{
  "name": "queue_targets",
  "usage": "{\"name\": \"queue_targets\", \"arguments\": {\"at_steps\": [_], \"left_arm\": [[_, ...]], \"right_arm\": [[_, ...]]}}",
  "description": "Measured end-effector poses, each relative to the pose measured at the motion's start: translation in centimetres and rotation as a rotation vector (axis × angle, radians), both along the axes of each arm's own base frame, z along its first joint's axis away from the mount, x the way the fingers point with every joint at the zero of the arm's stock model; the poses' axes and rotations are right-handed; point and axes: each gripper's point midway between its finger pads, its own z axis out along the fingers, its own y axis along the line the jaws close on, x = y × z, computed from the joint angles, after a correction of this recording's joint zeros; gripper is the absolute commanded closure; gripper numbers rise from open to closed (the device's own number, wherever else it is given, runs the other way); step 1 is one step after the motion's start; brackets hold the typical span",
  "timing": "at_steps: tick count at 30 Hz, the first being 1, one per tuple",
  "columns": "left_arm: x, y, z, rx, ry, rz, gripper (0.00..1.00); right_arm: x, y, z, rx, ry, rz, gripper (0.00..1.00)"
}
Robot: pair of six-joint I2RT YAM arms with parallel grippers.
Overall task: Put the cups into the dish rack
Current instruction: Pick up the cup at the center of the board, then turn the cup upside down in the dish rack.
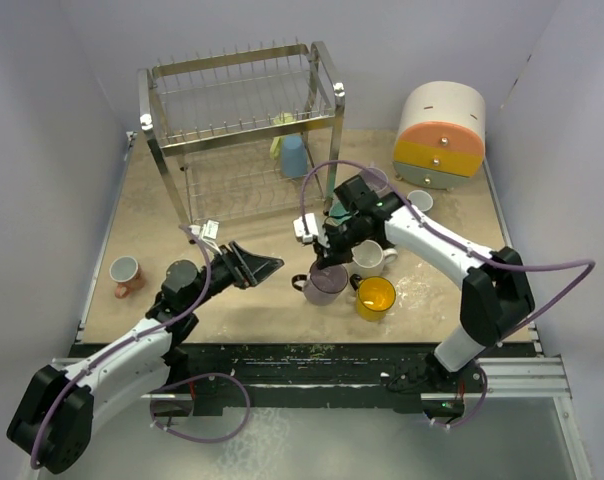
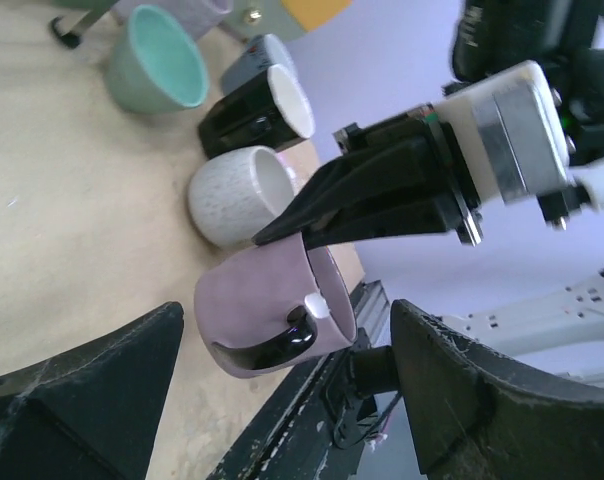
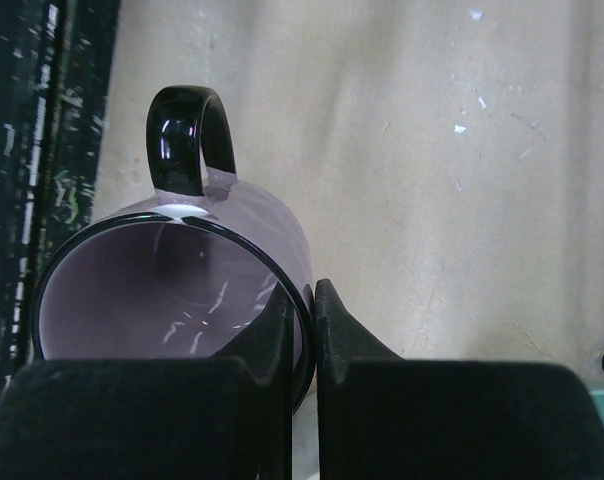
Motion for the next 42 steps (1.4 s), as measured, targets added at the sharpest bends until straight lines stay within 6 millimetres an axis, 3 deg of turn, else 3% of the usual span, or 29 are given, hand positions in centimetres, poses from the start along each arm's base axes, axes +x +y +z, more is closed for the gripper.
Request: {"name": "queue_targets", "arguments": {"at_steps": [9, 13, 27, 31, 35, 39, 42], "left_arm": [[-1.6, -1.3, 5.9, -0.083, -0.307, -0.089, 0.12], [-2.5, -2.4, 6.8, -0.071, -0.42, -0.141, 0.14], [-3.0, -4.6, 8.0, -0.054, -0.583, -0.221, 0.17], [-3.5, -5.3, 8.1, -0.044, -0.629, -0.242, 0.27], [-3.6, -6.3, 6.8, -0.013, -0.637, -0.271, 0.31], [-3.2, -6.6, 5.7, 0.022, -0.635, -0.271, 0.28], [-2.9, -6.5, 5.9, 0.029, -0.647, -0.247, 0.23]], "right_arm": [[0.0, -1.3, 5.5, 0.228, 0.124, 0.0, 1.0], [-1.5, -0.6, 6.6, 0.294, 0.191, 0.039, 1.0], [-2.4, -0.3, 7.7, 0.365, 0.255, 0.059, 1.0], [-2.4, -0.3, 7.8, 0.37, 0.26, 0.059, 1.0], [-2.4, -0.3, 7.8, 0.37, 0.26, 0.059, 1.0], [-2.4, -0.3, 7.8, 0.37, 0.259, 0.058, 1.0], [-2.3, -0.4, 7.6, 0.36, 0.253, 0.056, 1.0]]}}
